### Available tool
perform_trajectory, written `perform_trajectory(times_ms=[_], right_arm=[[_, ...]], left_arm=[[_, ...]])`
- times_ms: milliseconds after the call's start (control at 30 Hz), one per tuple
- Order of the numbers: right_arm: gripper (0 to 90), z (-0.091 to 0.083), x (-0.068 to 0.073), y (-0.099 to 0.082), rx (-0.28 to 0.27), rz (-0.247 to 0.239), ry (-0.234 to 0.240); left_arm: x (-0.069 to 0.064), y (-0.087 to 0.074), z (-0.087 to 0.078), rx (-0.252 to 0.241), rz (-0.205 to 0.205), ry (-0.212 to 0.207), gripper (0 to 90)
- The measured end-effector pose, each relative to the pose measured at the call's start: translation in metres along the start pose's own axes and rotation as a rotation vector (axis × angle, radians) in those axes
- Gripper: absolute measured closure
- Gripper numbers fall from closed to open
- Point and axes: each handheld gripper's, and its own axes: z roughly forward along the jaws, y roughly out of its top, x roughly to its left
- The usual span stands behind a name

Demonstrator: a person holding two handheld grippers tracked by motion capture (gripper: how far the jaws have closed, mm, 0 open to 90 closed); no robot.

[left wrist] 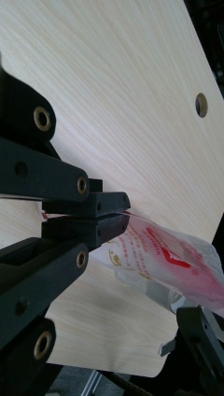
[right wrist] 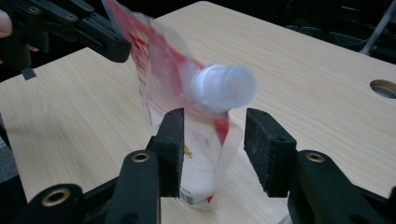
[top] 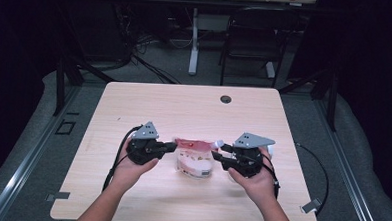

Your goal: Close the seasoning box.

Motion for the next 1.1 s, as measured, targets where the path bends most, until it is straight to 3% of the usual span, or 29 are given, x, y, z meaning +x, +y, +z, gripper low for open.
perform_trajectory(times_ms=[167, 467, 667, 1100], right_arm=[[55.2, -0.014, 0.002, 0.011, -0.018, -0.014, 0.007], [54.5, -0.019, 0.009, 0.029, -0.022, -0.052, 0.033], [55.2, -0.014, 0.009, 0.041, -0.016, -0.069, 0.034], [61.7, 0.011, 0.019, 0.071, 0.034, -0.116, 0.117]], left_arm=[[0.003, -0.003, -0.002, -0.011, -0.013, -0.006, 86.7], [0.004, -0.005, -0.006, -0.019, -0.020, -0.007, 78.6], [0.006, -0.008, -0.013, -0.023, -0.032, -0.001, 73.5], [0.012, -0.014, -0.021, -0.018, -0.052, 0.003, 71.3]])
